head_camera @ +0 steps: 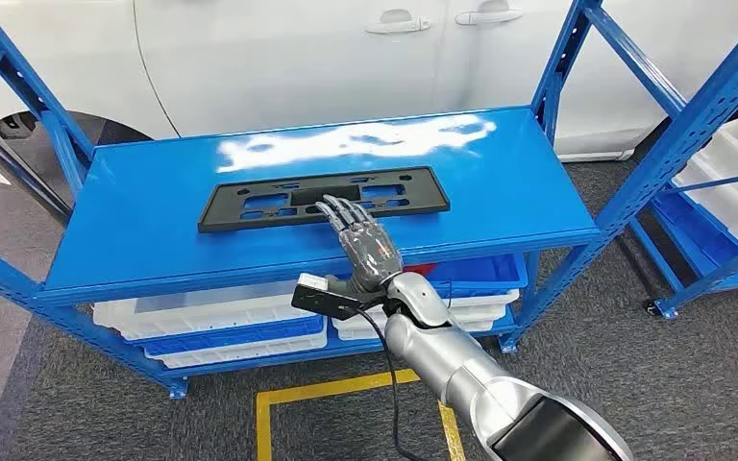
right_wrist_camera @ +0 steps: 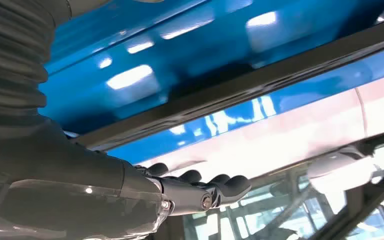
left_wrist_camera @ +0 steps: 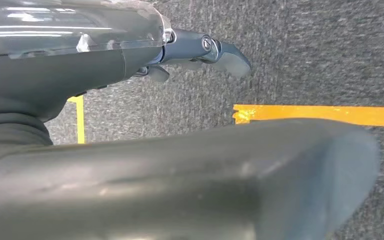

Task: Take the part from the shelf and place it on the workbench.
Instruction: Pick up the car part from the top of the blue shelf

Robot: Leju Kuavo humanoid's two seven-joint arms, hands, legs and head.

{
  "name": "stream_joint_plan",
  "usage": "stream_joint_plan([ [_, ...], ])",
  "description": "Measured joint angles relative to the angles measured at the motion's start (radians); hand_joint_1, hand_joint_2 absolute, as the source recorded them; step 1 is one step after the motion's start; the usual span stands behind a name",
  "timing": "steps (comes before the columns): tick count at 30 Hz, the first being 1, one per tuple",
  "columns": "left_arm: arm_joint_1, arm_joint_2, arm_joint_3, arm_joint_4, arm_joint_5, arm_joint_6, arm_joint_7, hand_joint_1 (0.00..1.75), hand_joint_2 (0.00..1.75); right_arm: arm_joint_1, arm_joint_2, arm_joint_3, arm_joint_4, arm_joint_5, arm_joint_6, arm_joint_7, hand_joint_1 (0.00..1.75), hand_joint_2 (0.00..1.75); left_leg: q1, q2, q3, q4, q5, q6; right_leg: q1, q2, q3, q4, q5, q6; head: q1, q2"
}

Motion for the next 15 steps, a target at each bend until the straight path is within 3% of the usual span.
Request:
stream_joint_plan([
  [3,0.0,0.003,0.0,0.0,0.0,0.005,0.001,0.0,0.0,-0.002,0.004,0.0,0.0,-0.002,0.001,0.0,0.0,1.75,0.001,0.002,-0.016,0.044,-0.028,-0.011,-0.007,-0.002,0.013,-0.01,0.0,-0.011,0.0,0.0],
  [6,0.0,0.005,0.0,0.0,-0.001,0.009,0.0,0.0,0.0,0.0,0.008,0.0,0.004,-0.006,0.003,0.0,0.0,1.75,0.003,0.002,-0.117,0.237,-0.107,-0.023,-0.007,-0.003,0.024,-0.013,-0.009,-0.02,0.0,0.0],
  [7,0.001,0.006,0.0,0.0,-0.001,0.009,-0.001,0.0,0.0,0.003,0.009,0.0,0.006,-0.007,0.002,0.001,0.0,1.75,0.003,0.002,-0.147,0.284,-0.114,-0.024,-0.007,-0.003,0.028,-0.013,-0.012,-0.021,0.0,0.0],
  [8,0.003,0.006,0.0,0.0,-0.002,0.008,-0.003,0.0,0.0,0.006,0.009,0.0,0.009,-0.008,0.002,0.002,0.0,1.75,0.003,0.002,-0.16,0.295,-0.101,-0.025,-0.006,-0.002,0.033,-0.012,-0.017,-0.021,0.0,0.0],
  [9,0.005,0.006,0.0,0.0,-0.003,0.006,-0.005,0.0,0.0,0.008,0.009,0.0,0.011,-0.008,0.0,0.002,0.0,1.75,0.003,0.002,-0.151,0.261,-0.066,-0.023,-0.006,-0.001,0.04,-0.012,-0.022,-0.02,0.0,0.0],
  [11,0.007,0.007,0.0,0.0,-0.004,0.002,-0.008,0.0,0.0,0.01,0.009,0.0,0.014,-0.01,-0.004,-0.001,0.0,1.75,0.002,0.002,-0.093,0.12,0.018,-0.015,-0.006,0.001,0.056,-0.012,-0.033,-0.015,0.0,0.0],
  [12,0.006,0.007,0.0,0.001,-0.005,0.001,-0.009,0.0,0.0,0.009,0.01,0.0,0.014,-0.01,-0.005,-0.003,0.0,1.75,0.0,0.002,-0.065,0.058,0.043,-0.009,-0.004,0.002,0.06,-0.011,-0.038,-0.012,0.0,0.0],
  [13,0.004,0.008,0.0,0.001,-0.006,0.0,-0.01,0.0,0.0,0.009,0.01,0.0,0.015,-0.01,-0.006,-0.004,0.0,1.75,-0.003,0.002,-0.049,0.02,0.052,-0.003,-0.003,0.002,0.061,-0.011,-0.04,-0.008,0.0,0.0],
  [15,0.001,0.009,0.0,0.002,-0.008,-0.001,-0.01,0.0,0.0,0.009,0.013,0.003,0.017,-0.007,-0.007,-0.005,0.0,1.75,-0.008,0.001,-0.043,0.003,0.045,0.009,-0.002,0.003,0.059,-0.012,-0.043,0.002,0.0,0.0],
])
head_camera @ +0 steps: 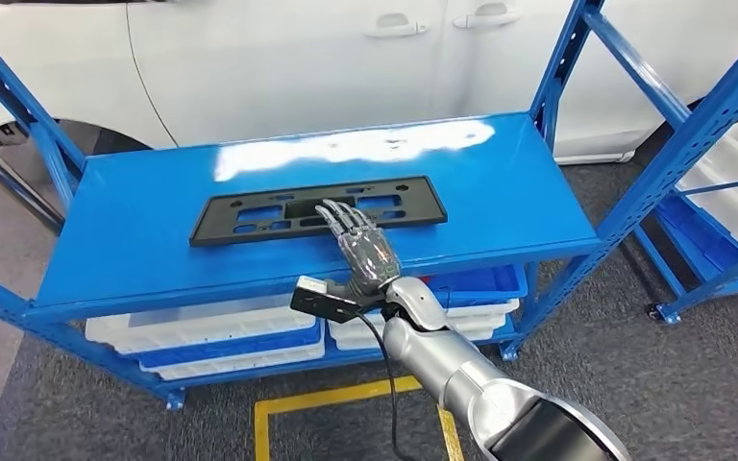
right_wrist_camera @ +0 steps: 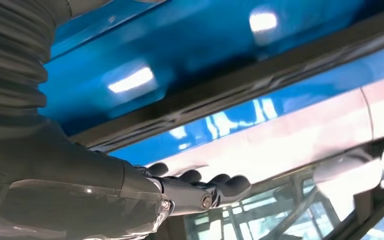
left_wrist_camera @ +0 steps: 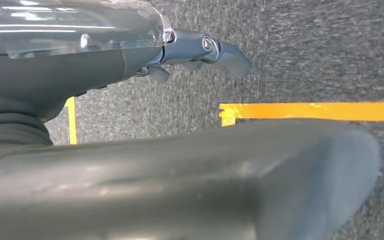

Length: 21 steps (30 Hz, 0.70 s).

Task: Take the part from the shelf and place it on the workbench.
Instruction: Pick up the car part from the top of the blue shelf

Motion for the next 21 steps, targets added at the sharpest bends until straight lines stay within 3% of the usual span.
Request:
stream_joint_plan([
  [3,0.0,0.0,0.0,0.0,-0.002,-0.002,0.001,0.0,0.0,-0.002,0.013,0.005,0.001,0.01,0.003,0.001,0.0,1.75,0.008,0.003,0.013,-0.013,-0.003,0.016,0.001,-0.002,-0.01,0.032,-0.026,0.016,0.0,0.0],
  [4,-0.001,0.0,0.0,0.0,-0.002,-0.002,0.001,0.0,0.0,-0.004,0.018,0.007,0.002,0.014,0.006,0.001,0.0,1.75,0.011,0.004,0.019,-0.017,-0.005,0.022,0.001,-0.003,-0.032,0.08,-0.048,0.02,0.0,0.0],
  [6,-0.003,0.0,0.0,0.0,-0.002,-0.002,0.001,0.0,0.0,-0.002,0.022,0.015,0.005,0.019,0.01,0.003,0.0,1.75,0.01,0.004,0.026,-0.018,-0.011,0.028,-0.003,-0.004,-0.112,0.223,-0.102,0.026,0.0,0.0],
  [7,-0.003,0.0,0.0,0.0,-0.002,-0.002,0.001,0.0,0.0,0.001,0.023,0.019,0.007,0.02,0.011,0.004,0.0,1.75,0.009,0.003,0.03,-0.017,-0.016,0.029,-0.005,-0.005,-0.15,0.281,-0.114,0.028,0.0,0.0],
  [8,-0.002,0.0,0.0,0.0,-0.002,-0.002,0.001,0.0,0.0,0.004,0.024,0.022,0.009,0.021,0.011,0.004,0.0,1.75,0.009,0.002,0.034,-0.016,-0.02,0.029,-0.007,-0.005,-0.172,0.306,-0.107,0.029,0.0,0.0],
  [9,-0.001,0.0,0.0,0.0,-0.002,-0.002,0.001,0.0,0.0,0.005,0.025,0.024,0.011,0.022,0.011,0.004,0.0,1.75,0.009,0.0,0.041,-0.014,-0.026,0.027,-0.008,-0.005,-0.172,0.286,-0.077,0.029,0.0,0.0],
  [11,0.0,0.0,0.0,0.0,-0.001,-0.002,0.001,0.0,0.0,0.004,0.028,0.028,0.013,0.025,0.011,0.007,0.0,1.75,0.009,-0.001,0.055,-0.009,-0.041,0.022,-0.009,-0.006,-0.124,0.153,0.013,0.023,0.0,0.0],
  [13,-0.001,-0.001,0.0,0.0,-0.001,-0.003,0.0,0.0,0.0,0.0,0.032,0.032,0.015,0.03,0.013,0.013,0.0,1.75,0.006,-0.002,0.059,-0.002,-0.053,0.012,-0.005,-0.007,-0.08,0.043,0.057,0.015,0.0,0.0],
  [15,-0.003,-0.002,0.0,0.0,0.001,-0.002,0.0,0.0,0.0,-0.001,0.035,0.036,0.017,0.033,0.015,0.018,0.0,1.75,0.004,-0.001,0.057,-0.001,-0.059,0.0,-0.001,-0.005,-0.073,0.021,0.051,0.006,0.0,0.0],
  [18,-0.003,-0.003,0.0,0.0,-0.001,-0.002,-0.001,0.0,0.0,-0.006,0.042,0.039,0.019,0.033,0.016,0.025,0.0,1.75,0.007,0.001,0.055,0.021,-0.082,-0.017,-0.006,-0.003,-0.057,0.009,0.044,-0.012,0.0,0.0],
  [19,-0.003,-0.004,0.0,0.0,-0.002,-0.002,-0.001,0.0,0.0,-0.009,0.045,0.04,0.02,0.033,0.016,0.026,0.0,1.75,0.008,0.002,0.037,0.061,-0.101,-0.022,-0.008,-0.004,-0.048,0.004,0.041,-0.017,0.0,0.0],
  [21,-0.003,-0.004,0.0,0.0,-0.003,-0.002,-0.001,0.0,0.0,-0.012,0.048,0.044,0.023,0.033,0.017,0.027,0.0,1.75,0.01,0.002,-0.038,0.195,-0.15,-0.029,-0.007,-0.005,-0.037,0.003,0.032,-0.023,0.0,0.0],
])
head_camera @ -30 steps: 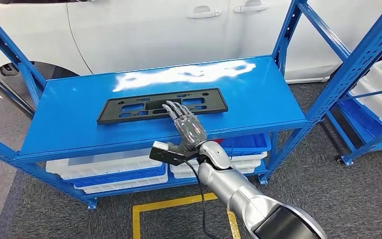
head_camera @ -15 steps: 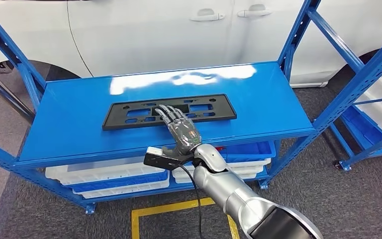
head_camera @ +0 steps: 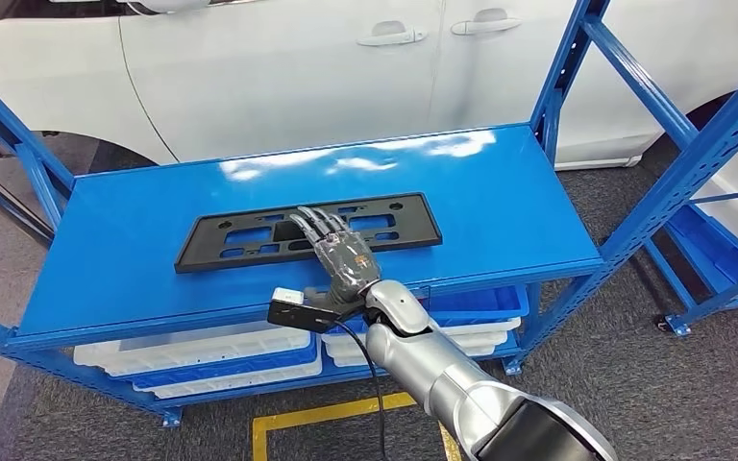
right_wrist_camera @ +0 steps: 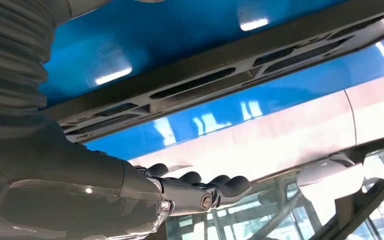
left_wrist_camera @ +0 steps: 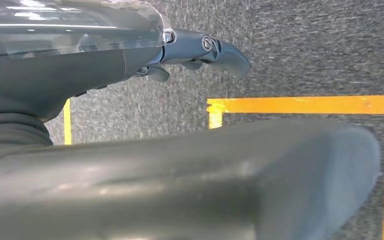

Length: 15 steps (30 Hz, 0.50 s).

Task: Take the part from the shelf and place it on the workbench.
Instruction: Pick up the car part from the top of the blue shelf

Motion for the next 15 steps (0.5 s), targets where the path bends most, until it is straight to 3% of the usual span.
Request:
stream_joint_plan([
  [1,0.001,0.0,0.0,0.0,0.0,0.0,0.0,0.0,0.0,0.001,0.001,0.002,0.002,0.0,0.0,0.0,0.0,1.75,0.001,0.0,-0.04,0.061,-0.014,-0.003,0.001,0.0,0.005,0.0,-0.005,-0.001,0.0,0.0],
  [2,0.002,0.0,0.0,0.0,0.0,0.0,0.001,0.0,0.0,0.002,0.001,0.004,0.005,0.0,0.001,0.0,0.0,1.75,0.001,0.0,-0.066,0.092,-0.009,-0.004,0.002,0.001,0.012,0.0,-0.011,-0.001,0.0,0.0],
  [3,0.004,0.0,0.0,0.0,0.0,0.0,0.002,0.0,0.0,0.003,0.001,0.006,0.008,0.0,0.001,0.0,0.0,1.75,0.001,0.0,-0.073,0.082,0.018,-0.004,0.002,0.002,0.02,0.0,-0.017,-0.001,0.0,0.0],
  [5,0.007,0.0,0.0,0.0,-0.001,0.002,0.004,0.0,0.0,0.003,0.003,0.009,0.012,0.0,0.002,-0.002,0.0,1.75,0.001,0.0,-0.033,-0.042,0.11,0.001,0.002,0.004,0.041,0.001,-0.031,0.002,0.0,0.0],
  [7,0.006,0.001,0.0,0.002,-0.001,0.003,0.005,0.0,0.0,0.001,0.009,0.012,0.013,-0.001,0.009,-0.005,0.0,1.75,-0.004,0.001,0.016,-0.157,0.161,0.011,0.005,0.006,0.054,0.001,-0.044,0.01,0.0,0.0],
  [9,0.004,0.002,0.0,0.003,-0.001,0.004,0.006,0.0,0.0,0.002,0.016,0.023,0.014,-0.007,0.021,-0.003,0.0,1.75,-0.01,0.0,0.032,-0.187,0.155,0.023,0.007,0.007,0.056,-0.001,-0.049,0.02,0.0,0.0],
  [12,0.004,0.001,0.0,0.003,0.0,0.002,0.004,0.0,0.0,0.008,0.027,0.059,0.005,-0.029,0.034,0.011,0.0,1.75,-0.003,0.001,0.045,-0.2,0.147,0.04,0.009,0.004,0.056,0.014,-0.067,0.036,0.0,0.0],
  [13,0.004,0.0,0.0,0.003,0.0,0.001,0.003,0.0,0.0,0.009,0.029,0.074,0.002,-0.04,0.036,0.017,0.0,1.75,0.0,0.002,0.051,-0.204,0.145,0.045,0.009,0.003,0.041,0.05,-0.085,0.04,0.0,0.0],
  [15,0.004,0.0,0.0,0.003,0.001,0.0,0.0,0.0,0.0,0.014,0.031,0.107,-0.002,-0.062,0.041,0.028,0.0,1.75,0.001,0.003,0.061,-0.206,0.137,0.054,0.006,0.001,-0.033,0.183,-0.138,0.045,0.0,0.0],
])
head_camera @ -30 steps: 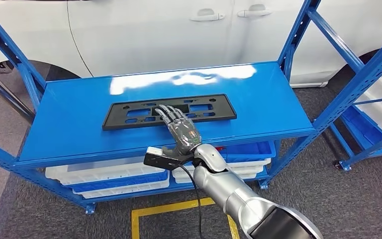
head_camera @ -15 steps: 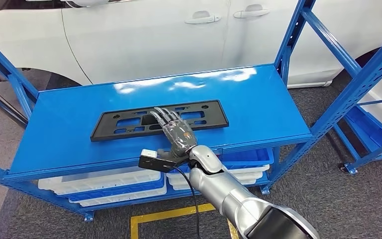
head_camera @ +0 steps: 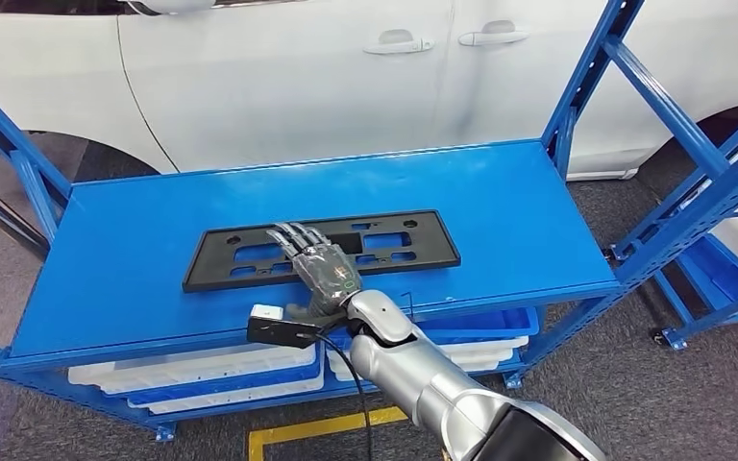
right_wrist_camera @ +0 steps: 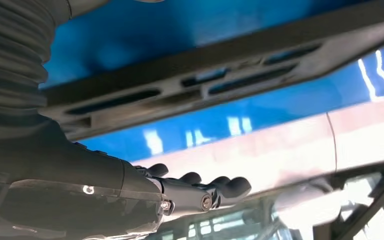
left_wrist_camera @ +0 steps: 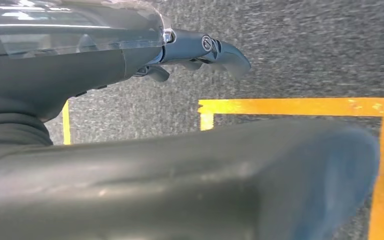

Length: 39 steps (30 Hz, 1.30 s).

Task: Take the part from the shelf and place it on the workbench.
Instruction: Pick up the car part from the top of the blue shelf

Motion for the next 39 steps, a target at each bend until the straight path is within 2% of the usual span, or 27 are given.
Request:
stream_joint_plan([
  [1,0.0,0.0,0.0,0.0,0.0,0.0,-0.001,0.0,0.0,0.005,0.0,0.016,0.0,-0.008,0.001,0.005,0.0,1.75,0.0,-0.001,0.004,0.0,-0.005,0.002,-0.002,0.0,-0.045,0.07,-0.02,0.002,0.0,0.0],
  [2,0.0,0.0,0.0,0.0,0.001,0.0,-0.002,0.0,0.0,0.011,0.0,0.029,0.0,-0.014,0.002,0.008,0.0,1.75,0.0,-0.002,0.01,0.001,-0.01,0.002,-0.003,0.0,-0.079,0.114,-0.021,0.003,0.0,0.0],
  [3,0.001,0.0,0.0,0.0,0.001,0.0,-0.003,0.0,0.0,0.016,0.0,0.041,-0.001,-0.017,0.002,0.01,0.0,1.75,0.0,-0.003,0.017,0.002,-0.016,0.001,-0.004,0.0,-0.093,0.117,0.0,0.003,0.0,0.0],
  [4,0.002,0.0,0.0,0.0,0.001,0.0,-0.003,0.0,0.0,0.019,0.0,0.05,-0.001,-0.019,0.001,0.011,0.0,1.75,0.0,-0.004,0.026,0.003,-0.023,-0.001,-0.005,0.0,-0.088,0.081,0.04,0.001,0.0,0.0],
  [6,0.004,-0.001,0.0,0.0,0.001,0.0,-0.004,0.0,0.0,0.02,0.0,0.063,-0.002,-0.023,0.001,0.011,0.0,1.75,-0.001,-0.006,0.044,0.005,-0.04,-0.007,-0.003,-0.001,-0.039,-0.057,0.13,-0.007,0.0,0.0],
  [7,0.003,-0.001,0.0,0.0,0.001,0.0,-0.004,0.0,0.0,0.019,0.0,0.068,-0.003,-0.025,0.001,0.011,0.0,1.75,-0.003,-0.006,0.049,0.007,-0.047,-0.012,-0.002,-0.001,-0.017,-0.114,0.153,-0.012,0.0,0.0],
  [8,0.002,-0.002,0.0,0.0,0.001,0.0,-0.004,0.0,0.0,0.019,0.0,0.073,-0.003,-0.026,0.001,0.011,0.0,1.75,-0.004,-0.006,0.051,0.008,-0.052,-0.018,0.001,-0.001,-0.003,-0.15,0.163,-0.017,0.0,0.0],
  [12,0.001,-0.003,0.0,0.0,0.002,0.0,-0.005,0.0,0.0,0.019,0.003,0.083,-0.006,-0.027,0.001,0.012,0.0,1.75,-0.003,-0.003,0.055,0.015,-0.071,-0.041,-0.001,0.003,0.013,-0.175,0.149,-0.036,0.0,0.0],
  [14,0.0,-0.003,0.0,0.0,0.002,0.0,-0.006,0.0,0.0,0.017,0.007,0.086,-0.009,-0.027,0.001,0.012,0.0,1.75,-0.002,-0.002,0.017,0.097,-0.109,-0.05,-0.006,0.002,0.028,-0.183,0.142,-0.046,0.0,0.0],
  [16,0.0,-0.003,0.0,0.0,0.002,0.0,-0.006,0.0,0.0,0.018,0.008,0.09,-0.009,-0.027,0.001,0.012,0.0,1.75,-0.001,-0.002,-0.066,0.239,-0.157,-0.057,-0.004,0.0,0.039,-0.183,0.132,-0.051,0.0,0.0],
  [17,0.001,-0.002,0.0,0.0,0.002,0.0,-0.006,0.0,0.0,0.02,0.008,0.093,-0.008,-0.027,0.001,0.012,0.0,1.75,-0.001,-0.002,-0.103,0.29,-0.163,-0.059,-0.004,0.001,0.045,-0.183,0.126,-0.052,0.0,0.0],
  [18,0.003,-0.002,0.0,0.001,0.002,0.0,-0.005,0.0,0.0,0.021,0.008,0.096,-0.008,-0.027,0.0,0.013,0.0,1.75,0.0,-0.002,-0.123,0.303,-0.146,-0.06,-0.003,0.002,0.053,-0.183,0.12,-0.052,0.0,0.0],
  [19,0.005,-0.002,0.0,0.001,0.003,0.0,-0.005,0.0,0.0,0.021,0.009,0.101,-0.008,-0.027,0.0,0.016,0.0,1.75,0.0,-0.002,-0.121,0.275,-0.109,-0.058,-0.003,0.004,0.063,-0.183,0.113,-0.051,0.0,0.0],
  [21,0.007,-0.002,0.0,0.001,0.005,0.002,-0.006,0.0,0.0,0.02,0.009,0.117,-0.008,-0.02,-0.007,0.032,0.0,1.75,-0.001,-0.003,-0.076,0.14,-0.016,-0.052,-0.002,0.007,0.086,-0.183,0.097,-0.047,0.0,0.0],
  [22,0.007,-0.002,0.0,0.002,0.005,0.002,-0.006,0.0,0.0,0.019,0.01,0.128,-0.007,-0.013,-0.012,0.045,0.0,1.75,-0.004,-0.003,-0.05,0.079,0.013,-0.047,-0.001,0.008,0.093,-0.183,0.091,-0.043,0.0,0.0],
  [23,0.005,-0.001,0.001,0.002,0.004,0.003,-0.006,0.0,0.0,0.018,0.01,0.142,-0.007,-0.002,-0.019,0.059,0.0,1.75,-0.007,-0.003,-0.033,0.038,0.024,-0.041,0.0,0.008,0.097,-0.183,0.086,-0.038,0.0,0.0],
  [24,0.004,-0.001,0.001,0.003,0.002,0.003,-0.007,0.0,0.0,0.017,0.01,0.157,-0.007,0.012,-0.026,0.075,0.0,1.75,-0.009,-0.003,-0.025,0.023,0.019,-0.035,0.002,0.008,0.098,-0.184,0.082,-0.034,0.0,0.0],
  [27,0.003,-0.002,0.001,0.003,-0.005,0.002,-0.009,0.0,0.0,0.016,0.011,0.206,-0.005,0.068,-0.047,0.128,0.0,1.75,-0.006,-0.002,-0.016,0.007,0.011,-0.018,0.002,0.006,0.097,-0.18,0.07,-0.017,0.0,0.0],
  [29,0.003,-0.002,0.001,0.003,-0.011,0.001,-0.01,0.0,0.0,0.014,0.012,0.246,-0.005,0.114,-0.062,0.163,0.0,1.75,-0.001,0.0,-0.006,-0.002,0.009,-0.008,0.002,0.003,0.064,-0.109,0.034,-0.007,0.0,0.0],
  [31,0.001,-0.002,0.001,0.003,-0.018,0.002,-0.012,0.0,0.0,0.019,0.012,0.295,-0.005,0.16,-0.074,0.202,0.87,1.75,-0.001,0.0,0.0,-0.002,0.002,-0.001,0.0,0.002,-0.018,0.035,-0.02,-0.001,0.0,0.0],
  [32,0.0,-0.002,0.001,0.003,-0.021,0.004,-0.013,0.0,0.0,0.024,0.012,0.321,-0.007,0.178,-0.077,0.223,1.31,1.75,-0.001,0.0,0.004,-0.002,-0.002,0.0,-0.002,0.001,-0.059,0.096,-0.033,0.001,0.0,0.0],
  [33,-0.001,-0.002,0.001,0.003,-0.023,0.007,-0.014,0.0,0.0,0.029,0.012,0.347,-0.009,0.193,-0.079,0.247,1.75,1.75,-0.001,-0.001,0.009,-0.001,-0.007,0.0,-0.003,0.001,-0.086,0.125,-0.027,0.002,0.0,0.0],
  [34,-0.001,-0.002,0.001,0.003,-0.025,0.012,-0.014,0.0,0.0,0.033,0.012,0.371,-0.012,0.206,-0.082,0.271,1.75,1.75,-0.001,-0.002,0.015,0.0,-0.012,-0.001,-0.004,0.001,-0.091,0.112,0.002,0.001,0.0,0.0],
  [36,-0.001,-0.002,0.001,0.003,-0.028,0.018,-0.014,0.0,0.0,0.035,0.012,0.414,-0.019,0.228,-0.095,0.31,1.75,1.75,-0.001,-0.004,0.03,0.004,-0.027,-0.006,-0.005,0.0,-0.051,-0.017,0.096,-0.006,0.0,0.0],
  [37,-0.001,-0.003,0.001,0.003,-0.029,0.02,-0.013,0.0,0.0,0.033,0.012,0.434,-0.021,0.238,-0.104,0.325,1.75,1.75,-0.003,-0.005,0.034,0.007,-0.034,-0.01,-0.003,-0.001,-0.026,-0.086,0.131,-0.011,0.0,0.0],
  [38,-0.002,-0.004,0.001,0.003,-0.029,0.021,-0.013,0.0,0.0,0.032,0.012,0.451,-0.023,0.244,-0.11,0.335,1.75,1.75,-0.005,-0.006,0.036,0.009,-0.039,-0.015,-0.001,-0.001,-0.008,-0.135,0.151,-0.015,0.0,0.0],
  [39,-0.003,-0.004,0.001,0.003,-0.03,0.022,-0.013,0.0,0.0,0.031,0.012,0.465,-0.023,0.251,-0.115,0.341,1.75,1.75,-0.006,-0.006,0.035,0.011,-0.042,-0.021,0.001,0.0,0.0,-0.158,0.155,-0.02,0.0,0.0],
])
